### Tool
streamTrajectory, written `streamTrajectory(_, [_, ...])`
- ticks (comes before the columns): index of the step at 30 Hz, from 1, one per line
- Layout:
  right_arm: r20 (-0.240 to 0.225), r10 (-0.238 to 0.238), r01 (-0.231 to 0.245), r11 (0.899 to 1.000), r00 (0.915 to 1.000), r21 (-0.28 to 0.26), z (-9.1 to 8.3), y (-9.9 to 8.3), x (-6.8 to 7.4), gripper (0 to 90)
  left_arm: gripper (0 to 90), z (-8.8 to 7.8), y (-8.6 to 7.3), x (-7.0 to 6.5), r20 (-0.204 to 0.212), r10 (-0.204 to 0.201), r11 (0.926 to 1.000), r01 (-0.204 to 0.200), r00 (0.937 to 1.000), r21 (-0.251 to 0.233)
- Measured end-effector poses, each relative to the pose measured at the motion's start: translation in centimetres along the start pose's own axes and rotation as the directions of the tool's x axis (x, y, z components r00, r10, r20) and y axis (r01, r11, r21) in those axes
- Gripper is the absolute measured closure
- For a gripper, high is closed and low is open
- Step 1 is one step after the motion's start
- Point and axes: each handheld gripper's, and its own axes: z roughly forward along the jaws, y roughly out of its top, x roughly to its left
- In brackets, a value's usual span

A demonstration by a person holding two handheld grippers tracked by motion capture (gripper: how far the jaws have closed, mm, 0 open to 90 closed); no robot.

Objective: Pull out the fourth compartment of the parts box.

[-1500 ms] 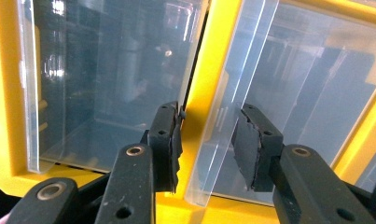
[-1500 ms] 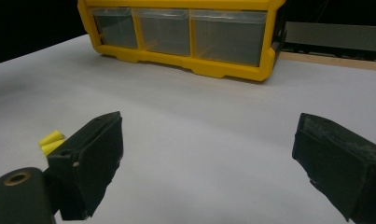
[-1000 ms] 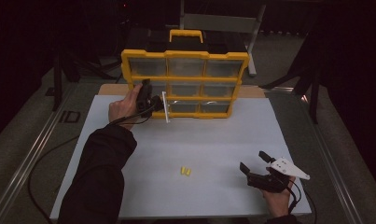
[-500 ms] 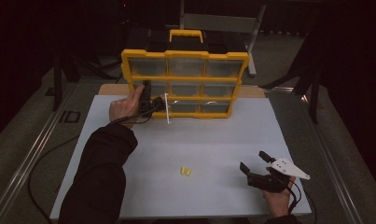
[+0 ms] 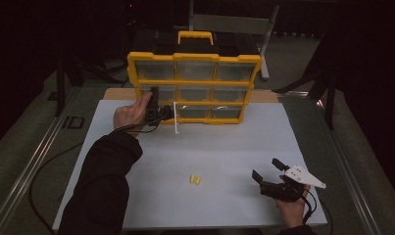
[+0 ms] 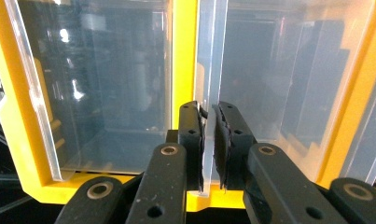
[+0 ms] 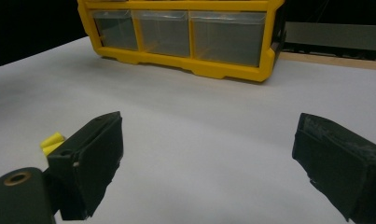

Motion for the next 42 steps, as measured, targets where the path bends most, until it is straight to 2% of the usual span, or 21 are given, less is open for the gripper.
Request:
streamTrajectory(2, [-0.001,0.0,0.0,1.0,1.0,0.003,0.0,0.0,0.0,8.7,80.7,0.1,0.1,0.0,0.004,0.0,1.0,0.0,1.0,0.008])
streamTrajectory(5, [0.001,-0.001,0.001,1.0,1.0,0.002,0.0,0.0,0.0,8.7,76.6,0.4,0.1,0.2,0.009,-0.03,0.9994,0.03,0.9995,0.02])
streamTrajectory(8, [0.0,0.003,-0.003,1.0,1.0,0.004,0.0,0.0,0.0,8.7,76.1,0.6,0.2,0.4,0.023,-0.036,0.9988,0.035,0.9991,0.034])
streamTrajectory(12, [-0.001,0.0,0.0,1.0,1.0,0.004,0.0,0.0,0.0,8.7,78.3,0.7,0.2,0.6,0.034,-0.025,0.9991,0.023,0.9991,0.035])
streamTrajectory(18, [-0.001,0.003,-0.003,1.0,1.0,-0.001,0.0,0.0,0.0,8.7,79.9,0.5,0.3,0.4,0.023,-0.002,0.9993,0.001,0.9997,0.037])
streamTrajectory(19, [-0.002,0.001,-0.001,1.0,1.0,0.002,0.0,0.0,0.0,8.7,80.0,0.4,0.2,0.3,0.016,0.012,0.9993,-0.013,0.9998,0.034])
streamTrajectory(24, [-0.002,0.003,-0.003,1.0,1.0,0.0,0.0,0.0,0.0,8.7,80.1,0.0,0.1,0.4,0.019,0.026,0.9991,-0.026,0.9995,0.033])
streamTrajectory(35, [-0.006,0.001,-0.001,1.0,1.0,0.004,0.0,0.0,0.1,8.7,80.1,-0.9,0.0,0.6,0.026,0.016,0.9994,-0.017,0.9995,0.031])
streamTrajectory(42, [-0.007,-0.001,0.001,1.0,1.0,0.005,0.1,0.0,0.1,8.7,80.1,-1.7,-0.1,0.5,0.014,0.017,0.9997,-0.017,0.9998,0.017])
